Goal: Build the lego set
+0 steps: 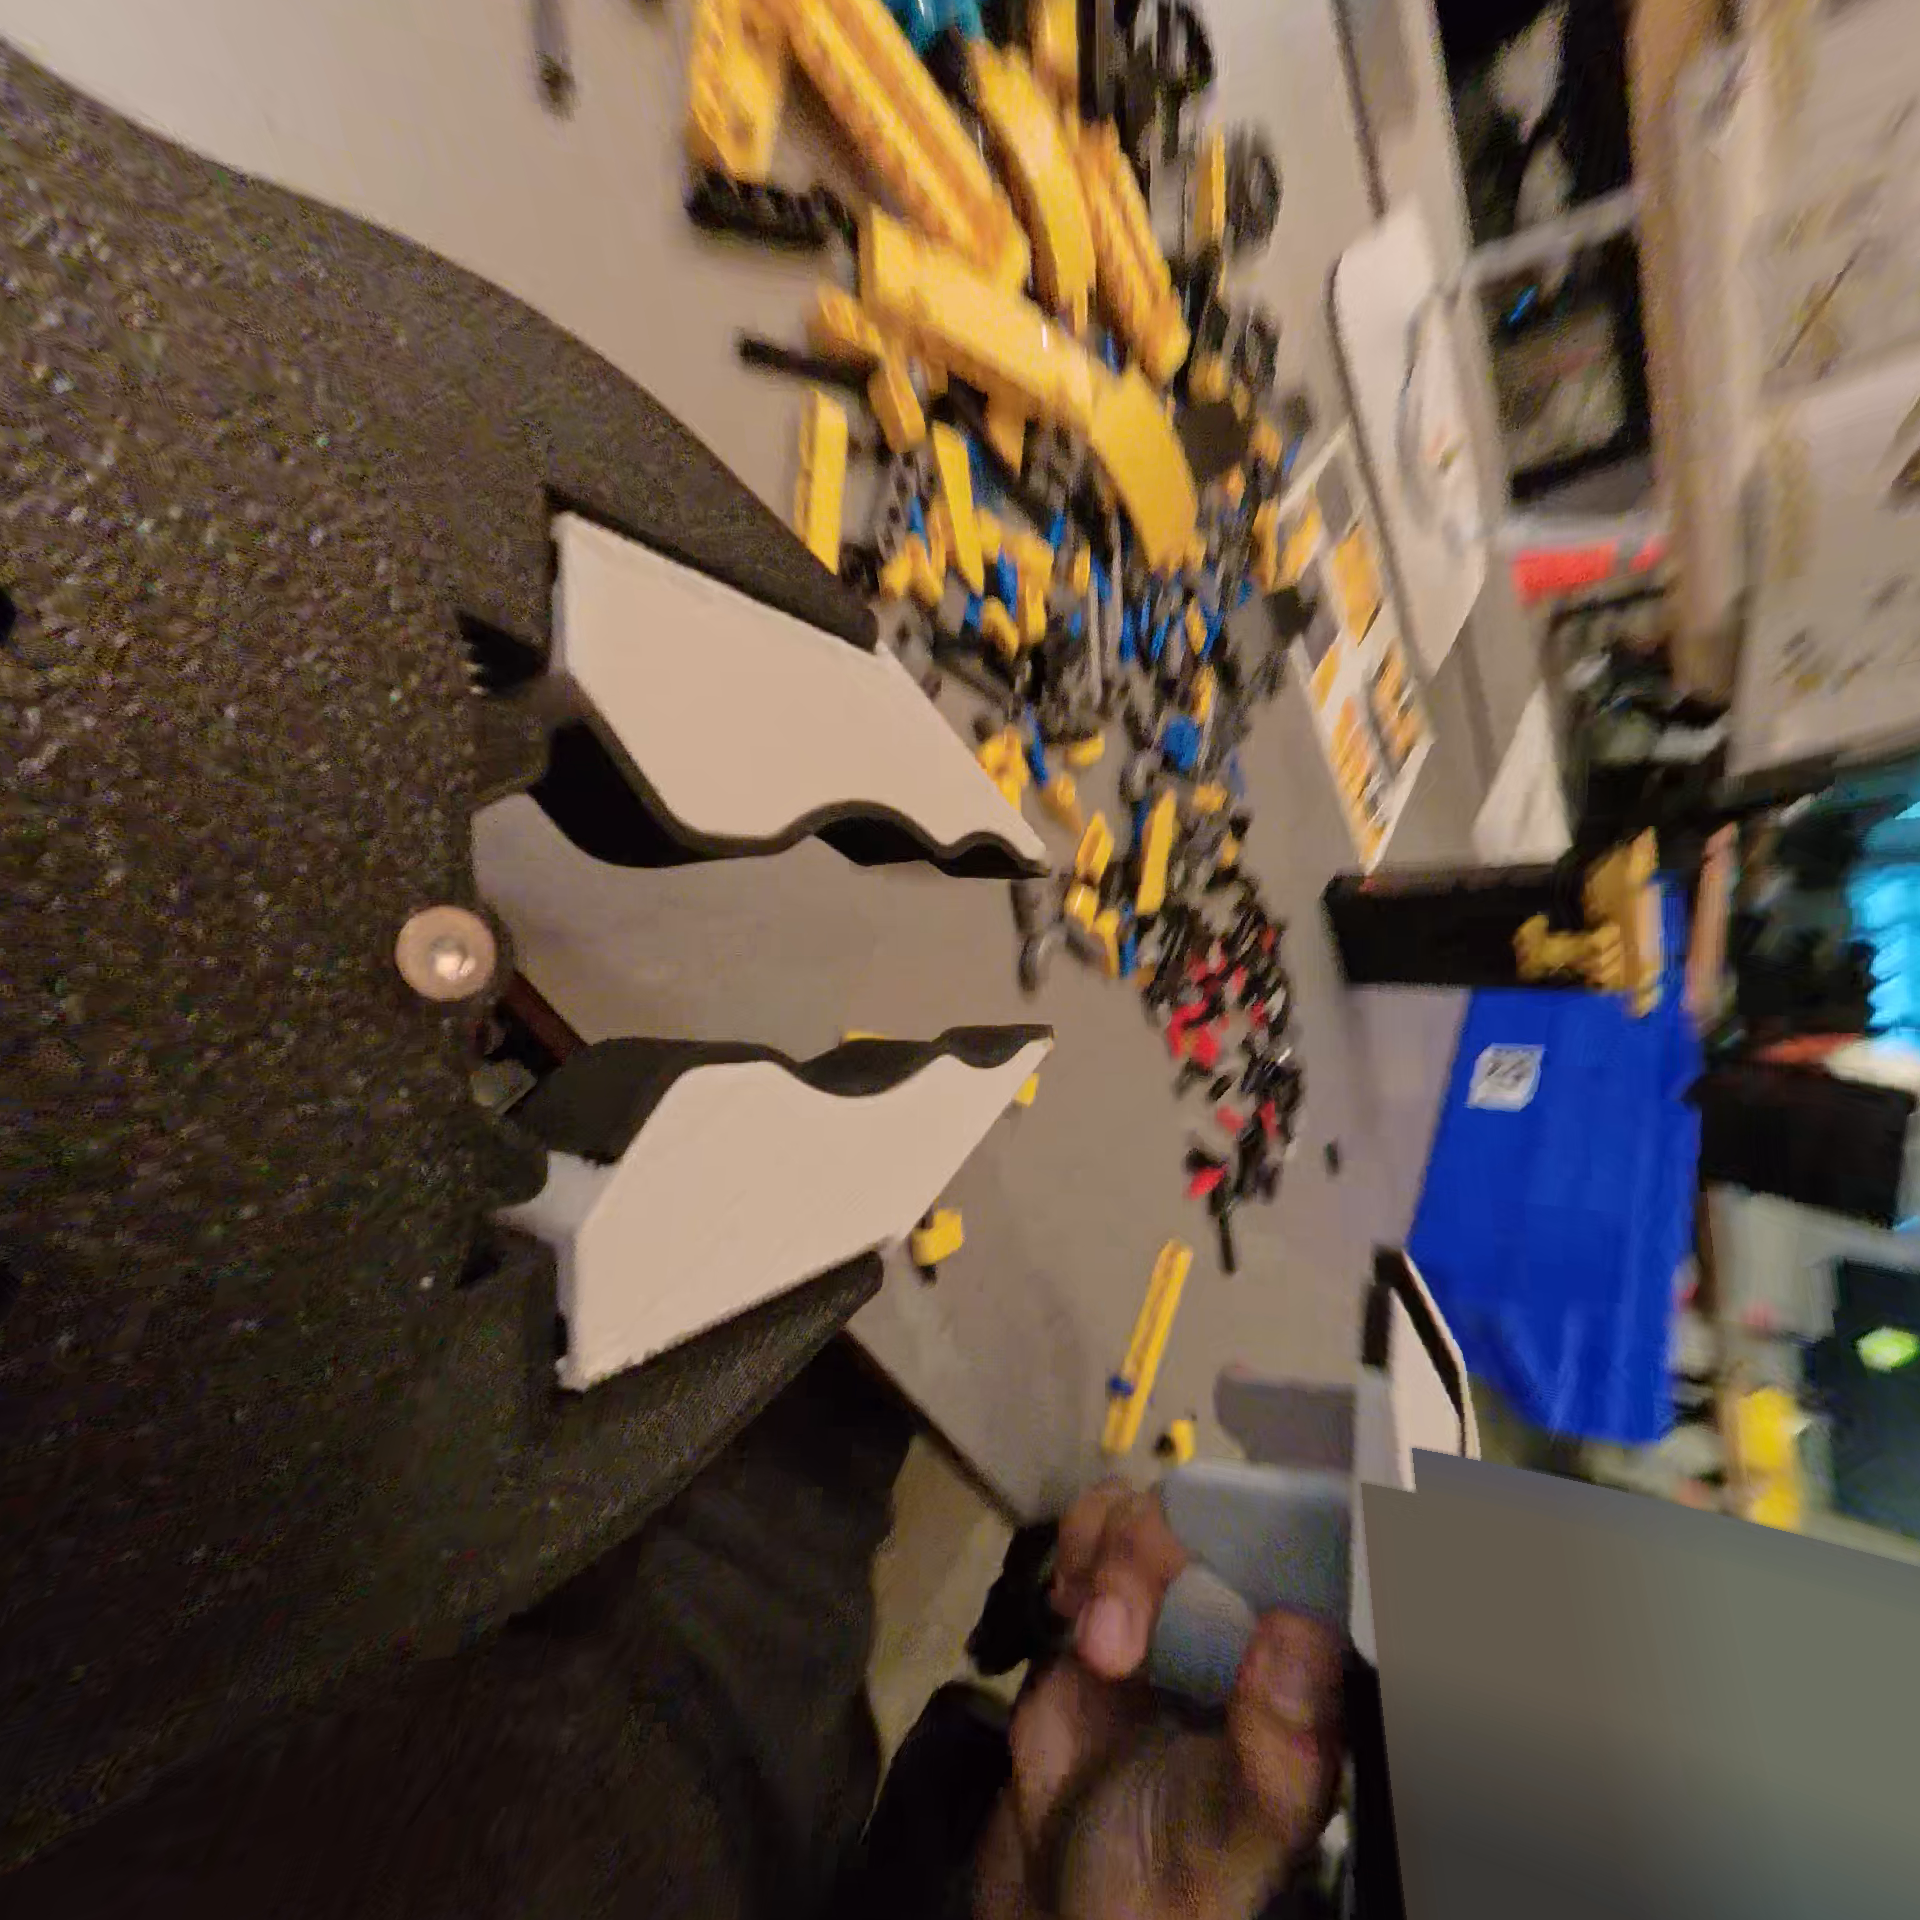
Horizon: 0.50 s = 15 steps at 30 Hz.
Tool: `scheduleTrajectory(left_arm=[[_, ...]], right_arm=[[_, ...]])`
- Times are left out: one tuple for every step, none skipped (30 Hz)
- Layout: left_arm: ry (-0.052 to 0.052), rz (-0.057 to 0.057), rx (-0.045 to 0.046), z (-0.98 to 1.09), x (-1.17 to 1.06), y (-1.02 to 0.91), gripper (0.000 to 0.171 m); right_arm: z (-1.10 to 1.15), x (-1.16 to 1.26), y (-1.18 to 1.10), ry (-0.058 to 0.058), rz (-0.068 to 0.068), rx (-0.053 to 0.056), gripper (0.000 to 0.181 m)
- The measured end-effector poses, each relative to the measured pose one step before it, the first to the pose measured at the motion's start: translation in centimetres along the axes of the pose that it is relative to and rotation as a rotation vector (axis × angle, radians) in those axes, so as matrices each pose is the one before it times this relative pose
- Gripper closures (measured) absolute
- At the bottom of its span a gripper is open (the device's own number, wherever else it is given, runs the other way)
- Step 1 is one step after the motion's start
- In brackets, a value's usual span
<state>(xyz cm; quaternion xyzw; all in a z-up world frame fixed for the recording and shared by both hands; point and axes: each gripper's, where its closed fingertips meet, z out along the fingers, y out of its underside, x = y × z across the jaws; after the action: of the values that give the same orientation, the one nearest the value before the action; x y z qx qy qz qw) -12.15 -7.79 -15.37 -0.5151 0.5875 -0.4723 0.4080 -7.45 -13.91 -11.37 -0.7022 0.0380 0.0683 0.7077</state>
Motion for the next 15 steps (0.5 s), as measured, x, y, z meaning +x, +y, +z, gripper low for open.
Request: scheduleTrajectory(left_arm=[[-0.0444,0.0087,0.04369,-0.685,-0.717,-0.238,0.144],[-0.0404,0.0113,0.03735,-0.591,-0.62,-0.167,0.144],[-0.0331,0.0109,0.03313,-0.447,-0.466,-0.176,0.145],[-0.0242,0.0162,0.02791,-0.279,-0.34,-0.15,0.145],[-0.0226,0.0257,0.01882,-0.165,-0.326,-0.128,0.145],[-0.0199,0.0338,0.00342,-0.133,-0.336,-0.034,0.146],[-0.022,0.0298,-0.00315,-0.152,-0.413,0.03,0.146],[-0.0113,0.008,-0.00645,0.041,-0.275,-0.017,0.147],[0.0083,-0.0164,-0.01145,0.069,0.026,-0.183,0.148],[0.0236,-0.0342,-0.01382,0.145,0.426,-0.462,0.148],[0.0322,-0.0383,-0.00924,0.239,0.748,-0.713,0.148],[0.0278,-0.031,-0.0056,0.371,0.849,-0.755,0.148],[0.0156,-0.0218,-0.00618,0.499,0.741,-0.612,0.149],[0.0133,-0.0134,-0.00972,0.587,0.676,-0.478,0.149],[0.0075,-0.0015,-0.01166,0.604,0.528,-0.454,0.149]], right_arm=[[-0.336,0.205,-1.088,-0.0021,-0.0108,0.0692,0.172],[-0.294,0.605,-0.869,0.0214,-0.0224,0.053,0.177],[-0.176,0.643,-0.733,0.0214,-0.0168,0.0392,0.179],[-0.092,0.348,-0.495,0.0018,-0.0072,0.0195,0.179],[-0.057,0.207,-0.179,-0.0028,0.0041,-0.0002,0.179],[0.003,0.146,-0.047,-0.0044,0.0119,-0.0036,0.179],[0.102,-0.018,-0.142,-0.014,0.0164,0.0042,0.179],[0.18,-0.144,-0.295,-0.0234,0.0143,0.0103,0.179],[0.199,-0.157,-0.469,-0.0241,0.0044,0.0118,0.179],[0.178,0.033,-0.603,-0.0165,-0.0053,0.0094,0.179],[0.097,0.199,-0.543,-0.0111,-0.0058,0.0012,0.179],[-0.107,0.161,-0.369,-0.015,-0.0035,-0.0078,0.178],[-0.515,0.13,-0.434,-0.0175,-0.0013,-0.0076,0.178],[-0.92,0.188,-0.636,-0.0125,-0.0007,0.0086,0.178],[-1.328,0.33,-0.894,0.0048,-0.008,0.0291,0.178]])
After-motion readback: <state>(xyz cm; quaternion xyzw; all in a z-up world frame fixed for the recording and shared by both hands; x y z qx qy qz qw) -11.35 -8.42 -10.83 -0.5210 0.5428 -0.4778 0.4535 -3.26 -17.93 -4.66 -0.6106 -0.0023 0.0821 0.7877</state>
